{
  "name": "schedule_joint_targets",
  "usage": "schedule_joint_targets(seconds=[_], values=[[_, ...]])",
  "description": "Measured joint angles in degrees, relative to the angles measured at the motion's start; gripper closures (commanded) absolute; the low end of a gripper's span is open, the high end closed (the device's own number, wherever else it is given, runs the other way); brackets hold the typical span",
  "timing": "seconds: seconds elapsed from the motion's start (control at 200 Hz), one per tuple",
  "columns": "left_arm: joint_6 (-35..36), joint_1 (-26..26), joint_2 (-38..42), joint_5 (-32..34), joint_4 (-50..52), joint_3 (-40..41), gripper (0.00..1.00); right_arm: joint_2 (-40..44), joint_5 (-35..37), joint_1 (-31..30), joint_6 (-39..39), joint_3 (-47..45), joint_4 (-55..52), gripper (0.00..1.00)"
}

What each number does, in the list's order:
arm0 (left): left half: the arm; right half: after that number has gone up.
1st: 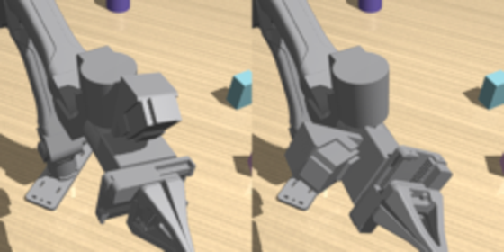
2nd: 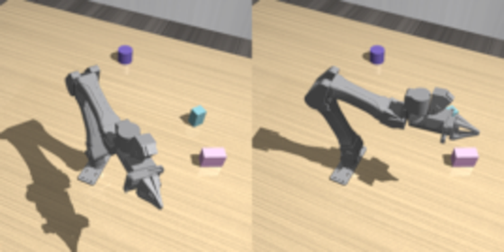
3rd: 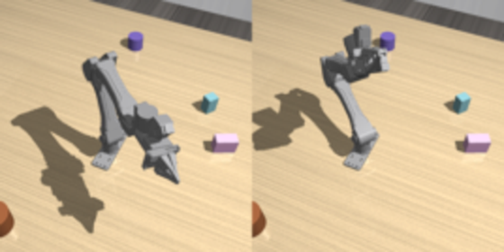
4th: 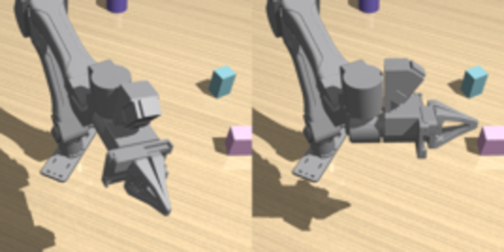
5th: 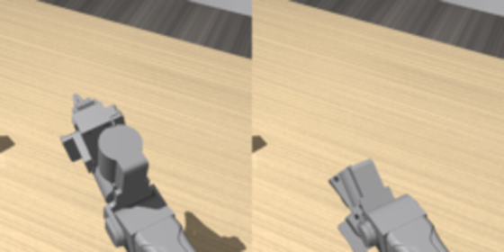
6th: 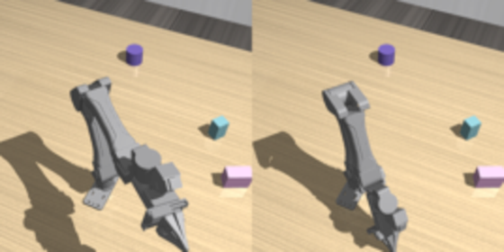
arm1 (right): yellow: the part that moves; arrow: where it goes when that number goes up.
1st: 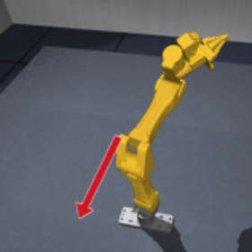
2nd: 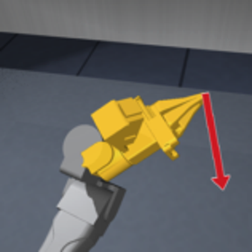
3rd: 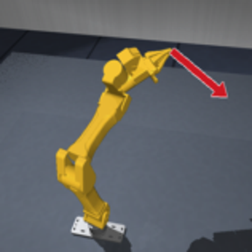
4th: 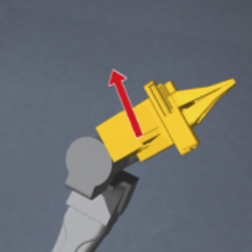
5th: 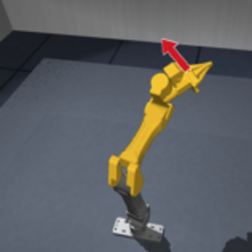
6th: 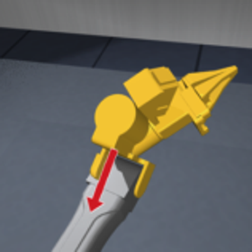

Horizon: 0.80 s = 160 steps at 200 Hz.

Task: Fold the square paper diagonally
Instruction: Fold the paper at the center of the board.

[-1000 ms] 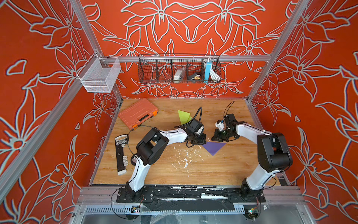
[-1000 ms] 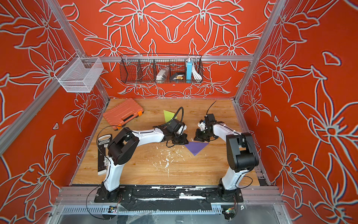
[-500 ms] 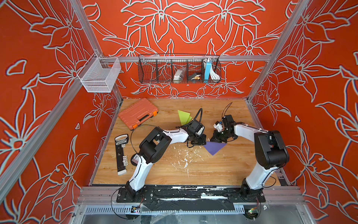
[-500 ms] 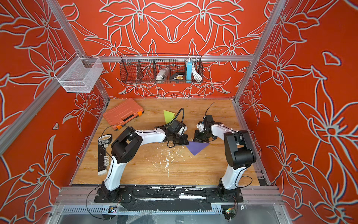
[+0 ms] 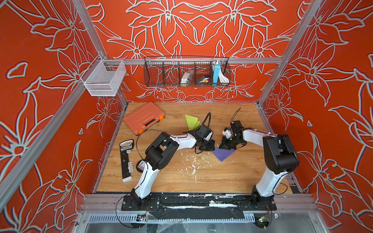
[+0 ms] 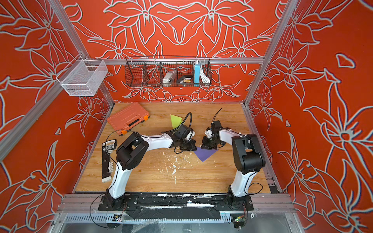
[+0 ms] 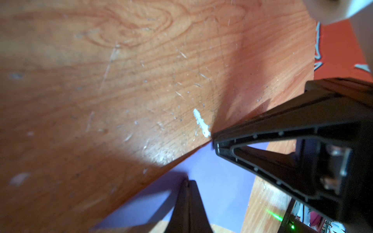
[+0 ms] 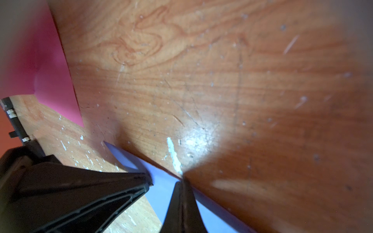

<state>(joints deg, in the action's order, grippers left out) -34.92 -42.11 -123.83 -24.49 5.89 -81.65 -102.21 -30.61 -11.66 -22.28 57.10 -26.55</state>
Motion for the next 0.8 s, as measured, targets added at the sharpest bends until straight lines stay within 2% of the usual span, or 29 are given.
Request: schedule_joint_targets(seconds=[0.801], values=[[0.00, 1.03, 0.33, -0.28, -1.73, 1.57, 1.00, 6.23, 6.58, 7.45, 1.88, -4.87, -3.65, 1.00]])
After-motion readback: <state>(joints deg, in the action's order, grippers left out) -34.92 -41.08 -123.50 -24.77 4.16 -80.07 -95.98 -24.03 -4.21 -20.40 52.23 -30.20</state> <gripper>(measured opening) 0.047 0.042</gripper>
